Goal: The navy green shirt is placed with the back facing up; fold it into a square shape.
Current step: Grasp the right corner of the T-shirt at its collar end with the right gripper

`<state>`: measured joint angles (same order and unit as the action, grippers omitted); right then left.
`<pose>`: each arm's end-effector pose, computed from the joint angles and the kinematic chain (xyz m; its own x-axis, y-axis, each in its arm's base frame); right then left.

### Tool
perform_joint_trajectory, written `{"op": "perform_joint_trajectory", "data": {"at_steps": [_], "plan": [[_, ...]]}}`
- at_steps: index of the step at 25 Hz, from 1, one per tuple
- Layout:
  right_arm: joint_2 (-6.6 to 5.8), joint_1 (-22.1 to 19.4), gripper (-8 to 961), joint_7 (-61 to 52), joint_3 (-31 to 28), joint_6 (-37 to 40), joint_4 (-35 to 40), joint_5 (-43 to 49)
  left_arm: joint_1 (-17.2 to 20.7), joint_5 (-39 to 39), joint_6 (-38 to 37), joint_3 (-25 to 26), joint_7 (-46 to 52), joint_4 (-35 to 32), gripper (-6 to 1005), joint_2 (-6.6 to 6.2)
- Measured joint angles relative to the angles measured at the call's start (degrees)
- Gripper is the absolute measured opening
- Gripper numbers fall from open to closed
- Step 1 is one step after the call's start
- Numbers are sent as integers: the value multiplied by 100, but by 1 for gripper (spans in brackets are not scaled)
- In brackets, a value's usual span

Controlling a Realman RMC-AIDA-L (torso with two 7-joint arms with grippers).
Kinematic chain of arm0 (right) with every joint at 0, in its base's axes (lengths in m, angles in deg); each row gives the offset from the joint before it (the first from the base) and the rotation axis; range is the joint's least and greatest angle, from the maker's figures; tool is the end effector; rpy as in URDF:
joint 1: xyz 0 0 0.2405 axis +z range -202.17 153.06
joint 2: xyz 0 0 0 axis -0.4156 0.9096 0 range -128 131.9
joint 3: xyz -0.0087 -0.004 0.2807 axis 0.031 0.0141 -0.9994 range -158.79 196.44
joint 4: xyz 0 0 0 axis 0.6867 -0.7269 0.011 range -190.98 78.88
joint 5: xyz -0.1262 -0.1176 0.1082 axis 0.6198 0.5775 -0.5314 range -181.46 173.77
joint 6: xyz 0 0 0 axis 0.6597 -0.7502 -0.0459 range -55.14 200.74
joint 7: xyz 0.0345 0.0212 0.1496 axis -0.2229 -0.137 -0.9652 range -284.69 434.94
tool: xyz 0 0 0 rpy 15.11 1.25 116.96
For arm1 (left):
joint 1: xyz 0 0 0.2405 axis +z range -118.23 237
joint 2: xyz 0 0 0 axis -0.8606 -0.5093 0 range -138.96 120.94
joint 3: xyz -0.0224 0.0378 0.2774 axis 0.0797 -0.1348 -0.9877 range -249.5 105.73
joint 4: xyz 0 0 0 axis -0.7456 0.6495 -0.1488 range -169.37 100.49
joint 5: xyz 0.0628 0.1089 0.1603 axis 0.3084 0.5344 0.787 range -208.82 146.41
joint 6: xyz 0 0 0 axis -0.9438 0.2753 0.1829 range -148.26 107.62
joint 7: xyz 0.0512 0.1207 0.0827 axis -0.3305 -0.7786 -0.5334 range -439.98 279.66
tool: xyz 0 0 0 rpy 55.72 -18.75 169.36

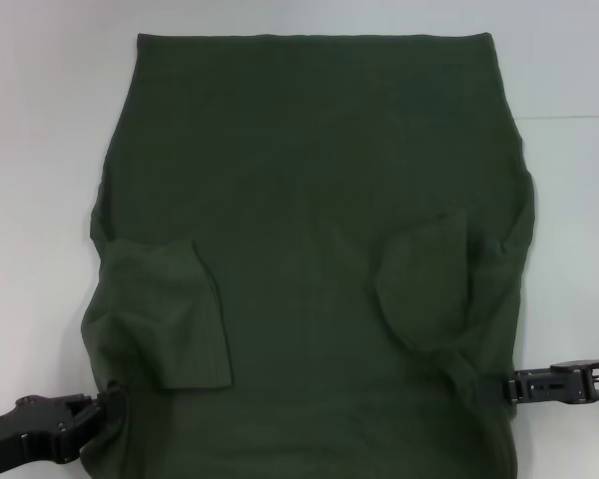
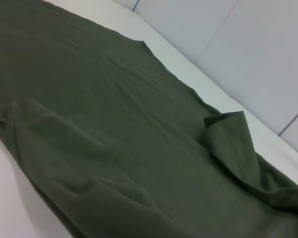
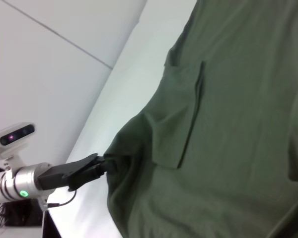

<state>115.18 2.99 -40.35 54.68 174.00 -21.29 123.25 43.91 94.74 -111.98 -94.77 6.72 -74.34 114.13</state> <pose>0.3176 0.2920 0.0052 0.3731 -0.8864 -0.2739 -0.8723 -0.4357 0.2220 -0.3627 0.2437 -0.0245 0.4927 0.6591 0.5682 0.8312 -0.5498 -0.0829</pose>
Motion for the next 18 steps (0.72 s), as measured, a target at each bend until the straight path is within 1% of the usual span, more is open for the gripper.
{"op": "perform_joint_trajectory", "data": {"at_steps": [11, 14, 16, 18], "plan": [[36, 287, 736, -170, 440, -9, -146, 15, 34, -28, 0, 4, -5, 0, 0, 0], [41, 285, 736, -171, 414, 50, -132, -4, 36, -29, -1, 4, -5, 0, 0, 0], [0, 220, 735, -174, 274, 80, -121, -25, 36, -32, -1, 4, -5, 0, 0, -1], [-79, 128, 735, -159, 28, 150, -119, -30, 33, -36, -1, 3, -5, 0, 0, 0]]}}
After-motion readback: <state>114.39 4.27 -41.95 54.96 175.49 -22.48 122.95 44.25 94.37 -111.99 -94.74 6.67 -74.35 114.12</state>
